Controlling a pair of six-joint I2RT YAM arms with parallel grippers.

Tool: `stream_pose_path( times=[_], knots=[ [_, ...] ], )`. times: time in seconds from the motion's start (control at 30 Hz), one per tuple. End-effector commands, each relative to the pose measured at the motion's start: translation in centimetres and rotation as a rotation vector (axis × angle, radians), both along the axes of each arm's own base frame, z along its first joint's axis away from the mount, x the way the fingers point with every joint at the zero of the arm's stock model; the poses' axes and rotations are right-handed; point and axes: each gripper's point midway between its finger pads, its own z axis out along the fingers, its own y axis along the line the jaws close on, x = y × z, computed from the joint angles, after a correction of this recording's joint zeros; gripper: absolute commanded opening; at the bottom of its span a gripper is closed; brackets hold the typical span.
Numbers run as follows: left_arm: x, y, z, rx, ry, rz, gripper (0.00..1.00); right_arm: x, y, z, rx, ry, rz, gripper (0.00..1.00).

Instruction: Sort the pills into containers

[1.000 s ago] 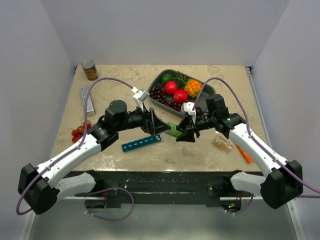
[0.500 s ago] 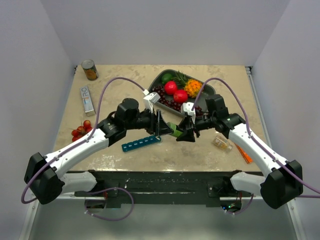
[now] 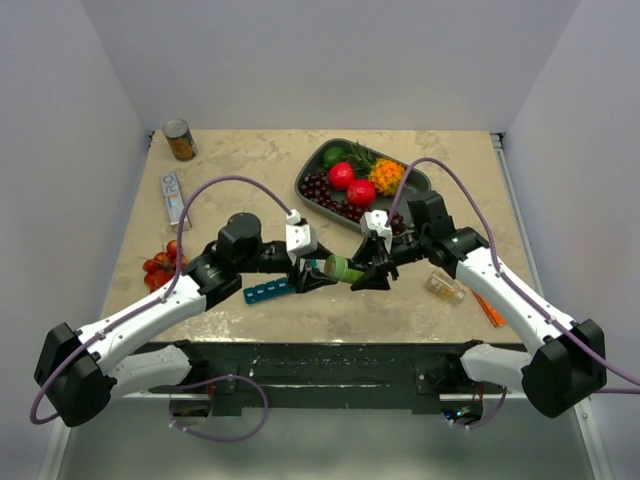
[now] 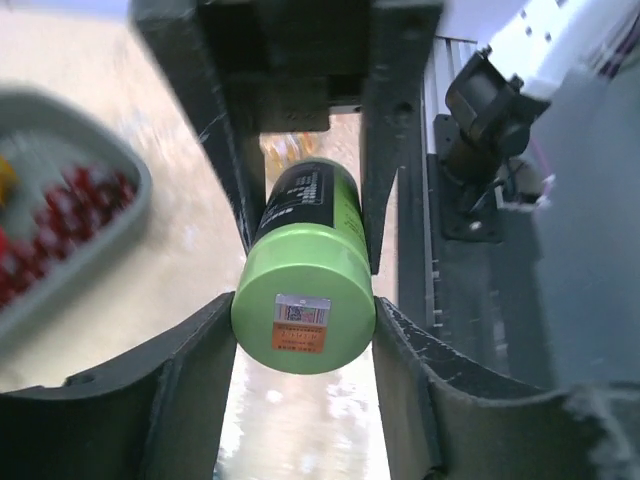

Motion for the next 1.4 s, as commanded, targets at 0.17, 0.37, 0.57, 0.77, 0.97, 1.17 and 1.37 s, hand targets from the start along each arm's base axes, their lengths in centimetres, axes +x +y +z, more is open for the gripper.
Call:
stream_pose_path(
  times=[0.17,0.37,0.57,0.77,0.97,1.17,1.37],
  knots=[
    [1.6,-0.6,4.6,-0.131,-0.433,-0.03,0.75,-0.4,0.1,1.7,0.063,-0.05,0.041,0.0],
    [0.7,1.5,7.9,-0.307,-0.14,0.157,0.99,0.5,-0.1,1.4,0.035,-0.08,-0.003,0.0],
    [2.0,4.6,8.6,-0.391,0.355,0.466,1.0,1.0,-0.3,1.1,0.015,-0.092,-0.034,0.0],
    [1.2,3.7,7.3,-0.44,0.703,0.467,1.0,1.5,-0.4,0.7,-0.002,-0.093,-0.055,0.0],
    [1.9,2.3,7.2,-0.424,0.832,0.482,1.0,1.7,-0.5,0.4,-0.012,-0.103,-0.068,0.0],
    [2.9,1.2,6.5,-0.387,0.919,0.575,0.99,2.0,-0.5,0.2,-0.018,-0.097,-0.077,0.0],
    [3.4,0.7,4.6,-0.308,0.977,0.666,0.98,2.1,-0.4,0.1,-0.02,-0.093,-0.078,0.0]
  ],
)
